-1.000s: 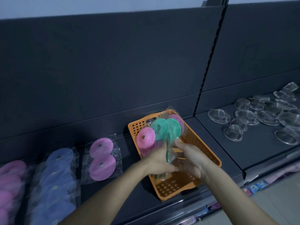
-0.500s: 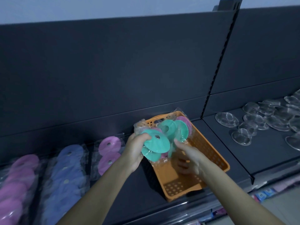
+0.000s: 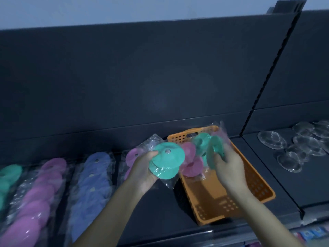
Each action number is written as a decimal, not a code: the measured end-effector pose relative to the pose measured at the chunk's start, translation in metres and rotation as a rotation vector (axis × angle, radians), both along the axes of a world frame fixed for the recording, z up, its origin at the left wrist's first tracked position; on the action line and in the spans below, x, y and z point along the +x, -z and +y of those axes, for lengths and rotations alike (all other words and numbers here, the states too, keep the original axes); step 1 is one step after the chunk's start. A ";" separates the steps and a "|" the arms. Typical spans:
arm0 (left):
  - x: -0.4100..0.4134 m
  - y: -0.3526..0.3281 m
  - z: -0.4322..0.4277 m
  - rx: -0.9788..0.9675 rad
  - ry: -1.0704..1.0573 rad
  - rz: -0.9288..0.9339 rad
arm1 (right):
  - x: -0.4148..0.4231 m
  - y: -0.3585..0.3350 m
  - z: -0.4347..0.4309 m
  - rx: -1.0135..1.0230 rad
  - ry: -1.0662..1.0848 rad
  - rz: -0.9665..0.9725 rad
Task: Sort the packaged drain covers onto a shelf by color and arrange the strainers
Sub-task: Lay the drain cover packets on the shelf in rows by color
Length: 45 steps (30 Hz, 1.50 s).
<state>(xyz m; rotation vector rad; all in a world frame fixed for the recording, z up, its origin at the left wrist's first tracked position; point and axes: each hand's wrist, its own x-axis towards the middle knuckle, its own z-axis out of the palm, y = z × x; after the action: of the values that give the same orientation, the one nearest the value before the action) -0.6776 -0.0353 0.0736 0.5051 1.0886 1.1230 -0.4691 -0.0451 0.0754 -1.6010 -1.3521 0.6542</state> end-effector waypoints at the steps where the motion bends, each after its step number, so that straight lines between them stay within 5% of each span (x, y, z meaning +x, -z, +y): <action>1: -0.002 0.000 -0.003 0.024 -0.013 -0.006 | -0.005 -0.003 -0.001 0.073 -0.035 -0.068; 6: -0.001 -0.004 -0.020 0.129 -0.022 -0.070 | -0.044 -0.003 -0.008 0.333 -0.375 -0.229; 10: -0.018 0.004 -0.028 0.179 -0.023 -0.112 | -0.069 0.014 -0.016 0.159 -0.653 -0.410; 12: -0.029 0.008 -0.034 0.176 -0.054 -0.112 | -0.077 0.012 -0.020 0.078 -0.715 -0.258; 16: -0.048 0.007 -0.046 0.222 -0.077 -0.129 | -0.095 0.003 -0.020 -0.039 -0.641 0.158; 22: -0.087 0.006 -0.055 0.259 -0.044 -0.084 | -0.131 -0.004 -0.011 -0.067 -0.520 -0.075; 31: -0.181 0.001 -0.077 0.185 -0.111 0.087 | -0.227 -0.003 -0.039 -0.358 -0.604 0.495; 45: -0.310 0.018 -0.139 0.130 -0.259 0.019 | -0.379 0.019 -0.107 -0.289 -0.352 0.549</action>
<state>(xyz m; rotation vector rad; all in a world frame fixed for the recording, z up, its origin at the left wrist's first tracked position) -0.9880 -0.1747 0.0558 0.4859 1.1242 1.4250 -0.8481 -0.1522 0.0561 -1.2606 -1.1581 1.4407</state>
